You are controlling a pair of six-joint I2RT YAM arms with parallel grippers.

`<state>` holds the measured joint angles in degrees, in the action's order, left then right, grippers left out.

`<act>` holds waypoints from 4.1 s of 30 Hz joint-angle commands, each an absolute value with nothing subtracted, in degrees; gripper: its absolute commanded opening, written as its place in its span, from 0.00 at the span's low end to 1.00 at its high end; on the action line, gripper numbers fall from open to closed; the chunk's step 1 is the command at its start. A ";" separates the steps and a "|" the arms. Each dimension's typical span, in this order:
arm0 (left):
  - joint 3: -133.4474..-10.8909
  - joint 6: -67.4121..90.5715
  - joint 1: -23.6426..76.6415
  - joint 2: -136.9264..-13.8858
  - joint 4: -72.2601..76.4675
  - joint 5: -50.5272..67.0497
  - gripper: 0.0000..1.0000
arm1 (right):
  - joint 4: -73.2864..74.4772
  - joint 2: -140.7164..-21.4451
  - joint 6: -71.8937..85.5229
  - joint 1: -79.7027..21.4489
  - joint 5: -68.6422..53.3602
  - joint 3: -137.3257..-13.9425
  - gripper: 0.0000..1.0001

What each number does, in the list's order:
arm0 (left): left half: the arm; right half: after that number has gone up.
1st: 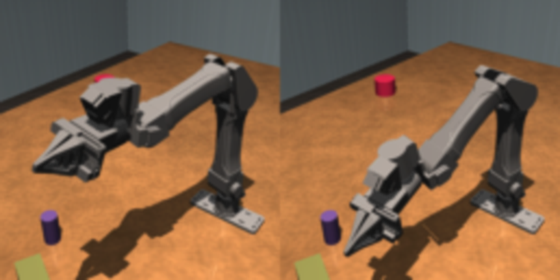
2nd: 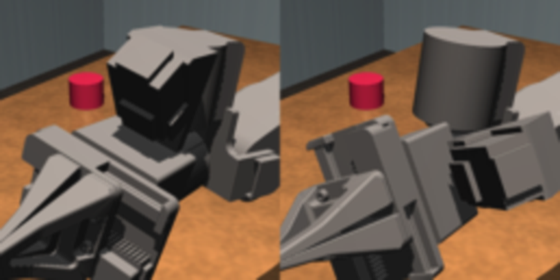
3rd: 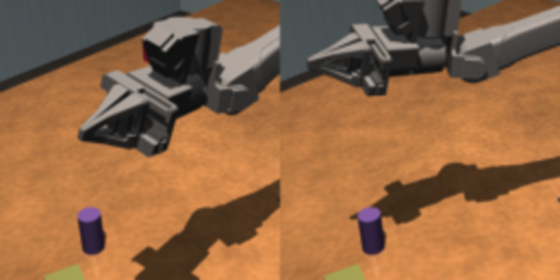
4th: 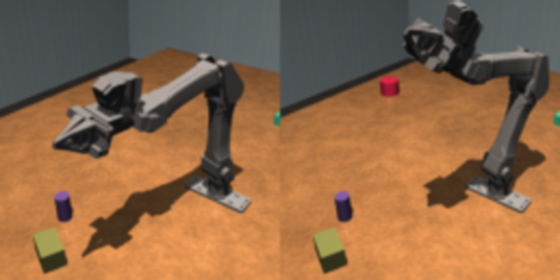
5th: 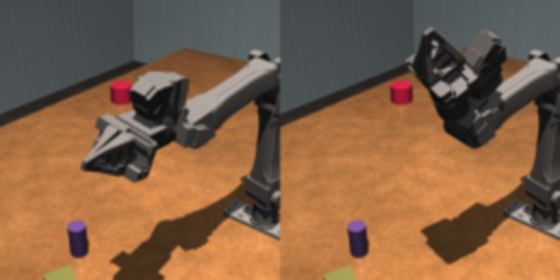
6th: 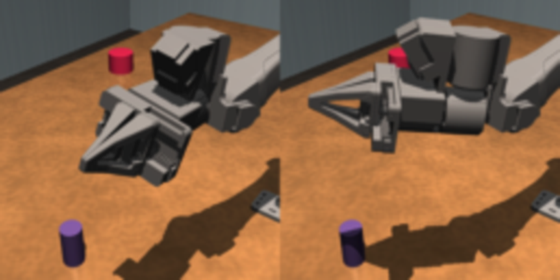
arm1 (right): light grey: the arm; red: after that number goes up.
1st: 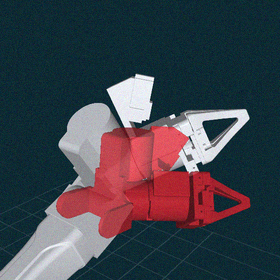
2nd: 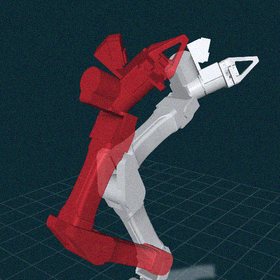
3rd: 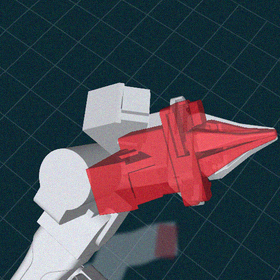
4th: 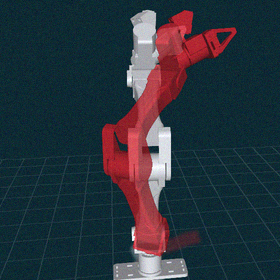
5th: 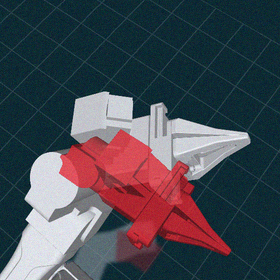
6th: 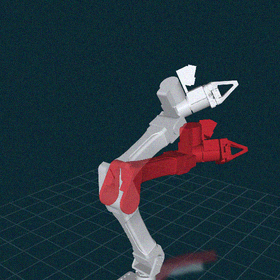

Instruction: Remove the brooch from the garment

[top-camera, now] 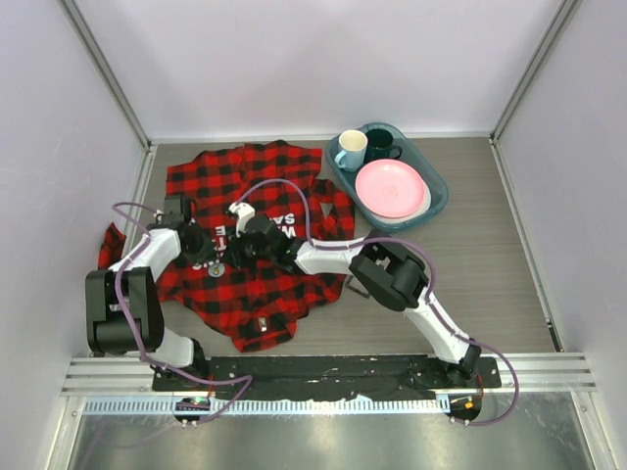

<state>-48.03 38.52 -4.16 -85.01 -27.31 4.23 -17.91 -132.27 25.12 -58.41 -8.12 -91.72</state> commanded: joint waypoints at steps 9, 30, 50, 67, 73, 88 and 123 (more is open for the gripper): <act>-44.39 38.76 -5.18 -81.74 -24.61 -2.99 0.00 | -17.23 -135.00 24.43 -58.18 -12.30 -97.20 0.32; -42.36 40.25 -5.27 -82.00 -23.29 -2.02 0.00 | -17.22 -141.06 30.58 -58.36 -20.56 -103.18 0.34; -40.70 45.00 -5.45 -70.32 -26.63 -1.85 0.42 | -26.81 -137.46 33.49 -58.18 -23.28 -97.56 0.20; -40.69 50.98 -9.32 -75.05 -28.04 5.27 0.45 | -29.53 -136.76 32.25 -57.74 -25.66 -95.27 0.17; -40.96 49.92 -9.32 -77.08 -27.33 5.71 0.44 | -31.19 -136.76 31.82 -57.66 -27.15 -94.92 0.12; -41.31 47.03 -9.32 -76.91 -27.77 6.50 0.06 | -29.00 -133.07 30.76 -55.90 -25.13 -92.38 0.39; -31.47 48.34 -9.40 -66.89 -20.40 5.97 0.46 | -22.68 -139.22 29.80 -56.60 -25.84 -96.94 0.11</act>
<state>-32.67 46.57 -9.04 -68.49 -25.61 5.50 -22.94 -138.91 31.73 -56.16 -26.06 -94.59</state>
